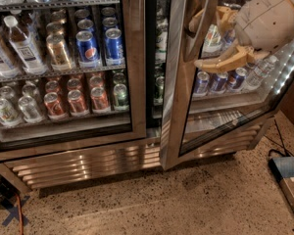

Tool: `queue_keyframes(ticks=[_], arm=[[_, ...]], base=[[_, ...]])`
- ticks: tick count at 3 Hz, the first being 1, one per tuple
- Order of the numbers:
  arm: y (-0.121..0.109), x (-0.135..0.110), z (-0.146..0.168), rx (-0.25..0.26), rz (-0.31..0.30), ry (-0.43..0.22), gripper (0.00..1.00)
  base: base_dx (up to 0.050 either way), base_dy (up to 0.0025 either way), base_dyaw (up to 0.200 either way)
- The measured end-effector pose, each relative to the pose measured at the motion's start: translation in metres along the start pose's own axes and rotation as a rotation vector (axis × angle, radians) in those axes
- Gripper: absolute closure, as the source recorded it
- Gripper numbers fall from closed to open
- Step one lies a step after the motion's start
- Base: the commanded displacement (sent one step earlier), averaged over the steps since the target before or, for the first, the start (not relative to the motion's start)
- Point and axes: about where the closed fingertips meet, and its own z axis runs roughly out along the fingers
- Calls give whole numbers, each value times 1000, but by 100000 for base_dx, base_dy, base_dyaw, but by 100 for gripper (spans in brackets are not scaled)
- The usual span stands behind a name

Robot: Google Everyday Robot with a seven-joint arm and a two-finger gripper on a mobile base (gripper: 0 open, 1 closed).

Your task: Open right fridge door

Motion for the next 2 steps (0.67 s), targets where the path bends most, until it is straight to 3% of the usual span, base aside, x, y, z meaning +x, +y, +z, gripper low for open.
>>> queue_keyframes(ticks=[1,2], arm=[[0,0,0,0,0,0,11],[0,0,0,0,0,0,0]], base=[[0,0,0],[0,0,0]])
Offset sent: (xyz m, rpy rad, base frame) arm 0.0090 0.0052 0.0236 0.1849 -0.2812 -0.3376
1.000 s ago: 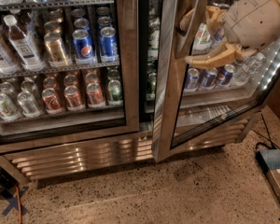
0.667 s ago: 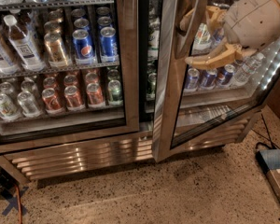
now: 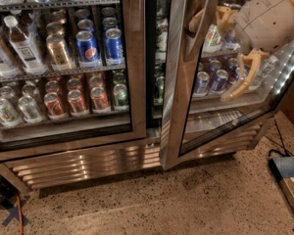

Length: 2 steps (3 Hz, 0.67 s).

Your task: Open right fridge door

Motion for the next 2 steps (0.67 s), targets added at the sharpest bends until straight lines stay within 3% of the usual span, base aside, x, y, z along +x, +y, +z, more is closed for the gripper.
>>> queue_keyframes(ticks=[2], arm=[[0,0,0,0,0,0,0]], base=[[0,0,0]])
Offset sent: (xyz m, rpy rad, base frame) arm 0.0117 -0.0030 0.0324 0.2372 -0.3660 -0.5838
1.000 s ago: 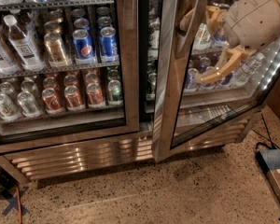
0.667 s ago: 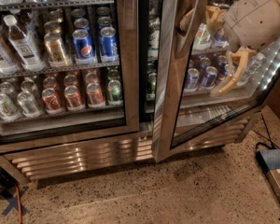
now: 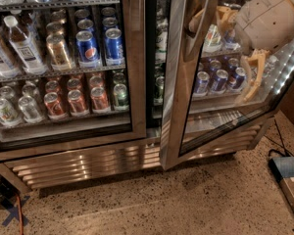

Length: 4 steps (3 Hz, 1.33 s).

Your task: Open right fridge door

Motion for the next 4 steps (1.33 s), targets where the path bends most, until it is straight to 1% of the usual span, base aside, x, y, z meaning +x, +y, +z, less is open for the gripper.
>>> queue_keyframes(ticks=[4], arm=[[-1,1,-1,0,0,0,0]], base=[[0,0,0]])
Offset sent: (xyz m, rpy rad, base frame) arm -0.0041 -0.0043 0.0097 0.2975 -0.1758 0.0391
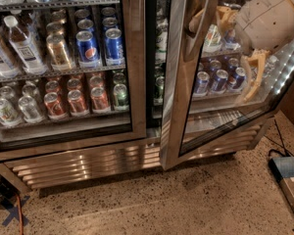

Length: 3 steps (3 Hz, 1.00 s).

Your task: Open right fridge door

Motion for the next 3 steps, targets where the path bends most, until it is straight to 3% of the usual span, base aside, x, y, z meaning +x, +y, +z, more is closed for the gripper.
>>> queue_keyframes(ticks=[1,3], arm=[[1,-1,1,0,0,0,0],[1,-1,1,0,0,0,42]], base=[[0,0,0],[0,0,0]])
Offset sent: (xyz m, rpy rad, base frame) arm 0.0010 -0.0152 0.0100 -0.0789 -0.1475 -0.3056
